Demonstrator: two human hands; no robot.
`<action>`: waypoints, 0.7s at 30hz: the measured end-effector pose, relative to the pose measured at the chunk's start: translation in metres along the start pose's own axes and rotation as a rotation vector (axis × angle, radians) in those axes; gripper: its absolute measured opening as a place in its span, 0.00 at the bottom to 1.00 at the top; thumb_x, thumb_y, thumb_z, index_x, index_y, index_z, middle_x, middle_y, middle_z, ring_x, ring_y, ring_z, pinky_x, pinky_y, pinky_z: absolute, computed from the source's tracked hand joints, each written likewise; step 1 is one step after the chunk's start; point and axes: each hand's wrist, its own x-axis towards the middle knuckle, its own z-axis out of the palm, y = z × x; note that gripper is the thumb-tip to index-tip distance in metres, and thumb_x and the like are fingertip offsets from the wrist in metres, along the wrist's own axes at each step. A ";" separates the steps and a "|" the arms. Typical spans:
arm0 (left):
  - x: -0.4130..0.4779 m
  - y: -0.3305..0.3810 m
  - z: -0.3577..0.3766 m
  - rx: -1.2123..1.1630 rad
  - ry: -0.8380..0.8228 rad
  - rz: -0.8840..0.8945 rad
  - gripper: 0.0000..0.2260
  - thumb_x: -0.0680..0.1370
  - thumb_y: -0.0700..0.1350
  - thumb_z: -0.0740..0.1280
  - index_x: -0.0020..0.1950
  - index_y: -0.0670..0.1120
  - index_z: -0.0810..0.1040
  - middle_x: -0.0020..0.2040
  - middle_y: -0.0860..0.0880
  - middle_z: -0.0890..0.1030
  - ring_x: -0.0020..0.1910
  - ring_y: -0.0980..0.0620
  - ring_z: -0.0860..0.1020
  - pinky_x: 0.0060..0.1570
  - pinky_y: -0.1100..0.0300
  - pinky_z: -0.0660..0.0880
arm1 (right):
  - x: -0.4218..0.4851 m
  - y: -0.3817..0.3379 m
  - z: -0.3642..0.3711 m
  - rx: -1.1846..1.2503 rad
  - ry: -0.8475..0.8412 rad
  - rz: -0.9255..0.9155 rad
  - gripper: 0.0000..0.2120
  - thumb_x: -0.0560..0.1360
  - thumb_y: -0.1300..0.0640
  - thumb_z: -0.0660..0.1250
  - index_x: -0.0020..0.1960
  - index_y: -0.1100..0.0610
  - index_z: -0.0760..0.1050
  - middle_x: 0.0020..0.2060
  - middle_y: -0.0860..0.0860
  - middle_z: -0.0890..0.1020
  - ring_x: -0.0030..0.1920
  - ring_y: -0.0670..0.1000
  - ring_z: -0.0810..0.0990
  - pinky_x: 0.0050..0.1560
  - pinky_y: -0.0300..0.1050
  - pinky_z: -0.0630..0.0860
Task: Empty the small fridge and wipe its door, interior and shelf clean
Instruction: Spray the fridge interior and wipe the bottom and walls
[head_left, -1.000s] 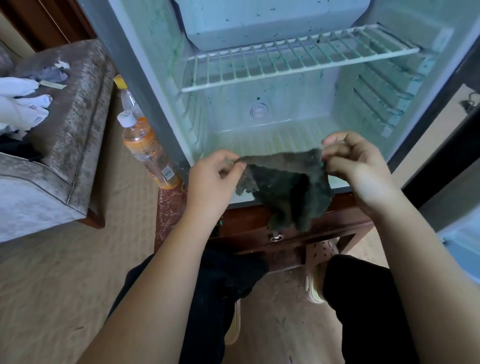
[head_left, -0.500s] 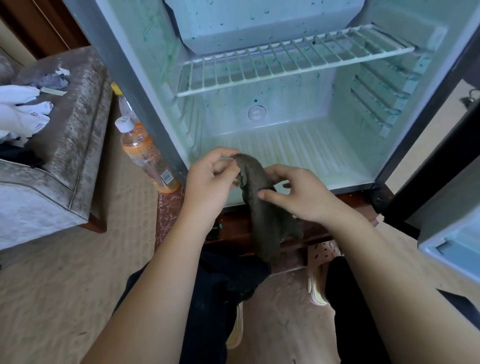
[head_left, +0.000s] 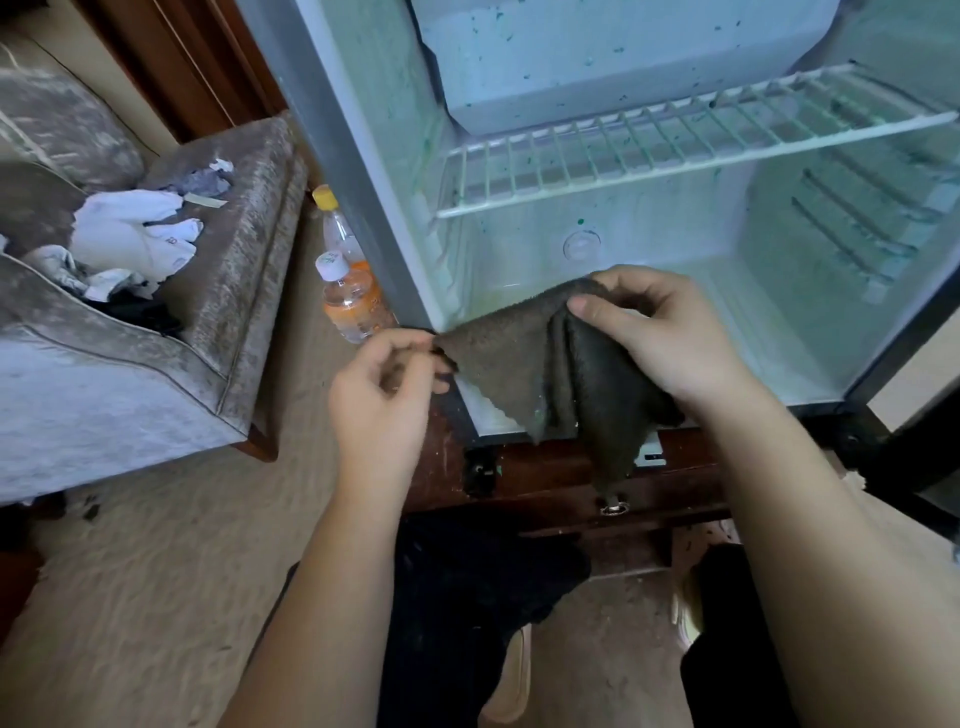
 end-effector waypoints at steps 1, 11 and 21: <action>0.002 0.000 -0.001 -0.056 0.052 0.002 0.07 0.78 0.37 0.64 0.46 0.47 0.79 0.36 0.46 0.81 0.34 0.50 0.80 0.40 0.53 0.79 | 0.005 0.002 0.007 0.028 0.056 0.037 0.07 0.74 0.57 0.70 0.38 0.54 0.78 0.35 0.48 0.80 0.37 0.44 0.77 0.41 0.38 0.72; 0.026 -0.005 0.017 -0.183 0.049 0.010 0.23 0.77 0.57 0.64 0.66 0.44 0.73 0.62 0.47 0.79 0.61 0.51 0.78 0.65 0.46 0.73 | 0.063 0.017 0.069 0.401 0.351 0.341 0.17 0.75 0.54 0.67 0.31 0.52 0.65 0.28 0.47 0.69 0.32 0.49 0.69 0.34 0.38 0.67; 0.039 -0.018 0.012 -0.149 -0.064 0.012 0.21 0.73 0.64 0.61 0.62 0.57 0.75 0.61 0.58 0.80 0.63 0.56 0.77 0.66 0.47 0.72 | 0.112 0.023 0.118 0.287 0.131 -0.012 0.17 0.78 0.54 0.60 0.65 0.51 0.77 0.61 0.48 0.80 0.61 0.47 0.77 0.61 0.48 0.74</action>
